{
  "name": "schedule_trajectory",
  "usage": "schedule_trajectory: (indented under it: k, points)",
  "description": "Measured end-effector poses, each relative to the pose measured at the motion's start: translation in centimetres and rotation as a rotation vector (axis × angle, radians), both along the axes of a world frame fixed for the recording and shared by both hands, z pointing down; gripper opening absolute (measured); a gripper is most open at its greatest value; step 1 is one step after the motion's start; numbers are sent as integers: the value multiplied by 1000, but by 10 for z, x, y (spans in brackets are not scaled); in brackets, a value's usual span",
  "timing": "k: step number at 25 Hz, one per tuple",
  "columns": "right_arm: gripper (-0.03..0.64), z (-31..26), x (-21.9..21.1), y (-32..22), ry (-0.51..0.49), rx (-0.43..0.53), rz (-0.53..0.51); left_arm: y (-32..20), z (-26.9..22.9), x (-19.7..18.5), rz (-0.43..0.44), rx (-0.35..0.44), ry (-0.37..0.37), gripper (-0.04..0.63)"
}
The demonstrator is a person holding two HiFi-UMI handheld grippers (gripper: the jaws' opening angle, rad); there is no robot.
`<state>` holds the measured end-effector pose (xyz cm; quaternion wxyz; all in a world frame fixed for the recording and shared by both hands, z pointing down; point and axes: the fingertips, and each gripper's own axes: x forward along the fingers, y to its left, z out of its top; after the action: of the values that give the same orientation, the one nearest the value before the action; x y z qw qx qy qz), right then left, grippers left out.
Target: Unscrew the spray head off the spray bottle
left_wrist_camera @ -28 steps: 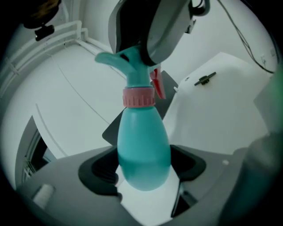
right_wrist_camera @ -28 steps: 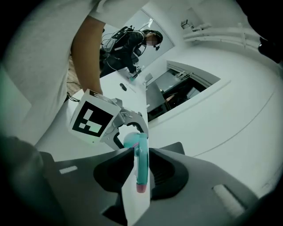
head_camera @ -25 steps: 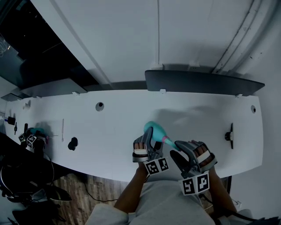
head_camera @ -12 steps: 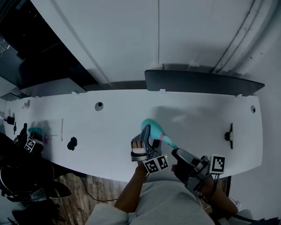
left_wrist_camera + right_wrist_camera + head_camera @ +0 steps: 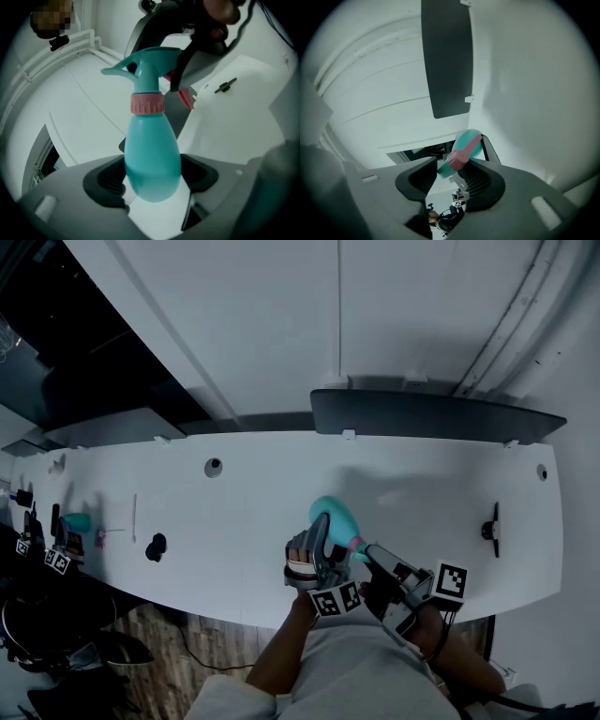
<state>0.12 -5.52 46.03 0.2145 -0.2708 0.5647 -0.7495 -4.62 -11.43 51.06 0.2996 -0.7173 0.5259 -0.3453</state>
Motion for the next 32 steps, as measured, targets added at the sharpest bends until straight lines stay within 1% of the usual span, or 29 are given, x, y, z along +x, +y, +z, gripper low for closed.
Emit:
schedule_trajectory:
  k: [1,5,6,7,8,9,10,12,13,14,15,16,18,20,21,22,25,28,32]
  points:
    - [159,-1,-1,0,26,22,-18,1,2,1,3,-6,-2,359]
    - [135,-7,-1,-3,112,107,-52,2,3,2,8,-16,-7,359]
    - [133,-8,-1,-4,149,150,-73,2,3,2,9,-18,-13,359]
    - [133,-11,-2,-4,209,219,-117,1,3,2,10,-19,-20,359]
    - [132,-13,-5,-3,300,319,-188,1,3,3,13,-19,-31,359]
    - [132,-15,-7,-1,428,449,-285,1,3,4,20,-16,-47,359]
    - [130,-16,-8,3,593,602,-396,2,4,7,34,-10,-68,359]
    - [116,-16,-6,11,981,910,-614,6,6,12,60,-5,-99,359]
    - [101,-14,-5,13,1167,1040,-709,7,8,14,67,-10,-105,359]
    - [90,-12,-3,14,1325,1145,-790,8,10,15,69,-19,-107,359]
    - [78,-10,-2,14,1446,1224,-852,8,12,15,69,-30,-107,359]
    - [77,-8,-1,13,1537,1285,-898,8,14,16,69,-40,-108,359]
    - [74,-4,3,14,1701,1405,-965,9,18,19,66,-58,-113,359]
    - [71,-2,8,17,1858,1530,-1009,11,20,20,57,-79,-96,359]
    - [71,-2,8,18,1896,1570,-1018,10,20,18,53,-89,-83,357]
    - [71,-2,6,18,1901,1590,-1018,9,20,14,49,-97,-73,357]
    - [71,-8,2,17,1852,1603,-997,4,22,6,37,-139,-32,357]
    - [71,-18,-1,20,1780,1621,-938,2,28,-1,3,-202,60,357]
    - [71,-33,5,24,1691,1618,-814,-3,34,-10,-54,-277,204,358]
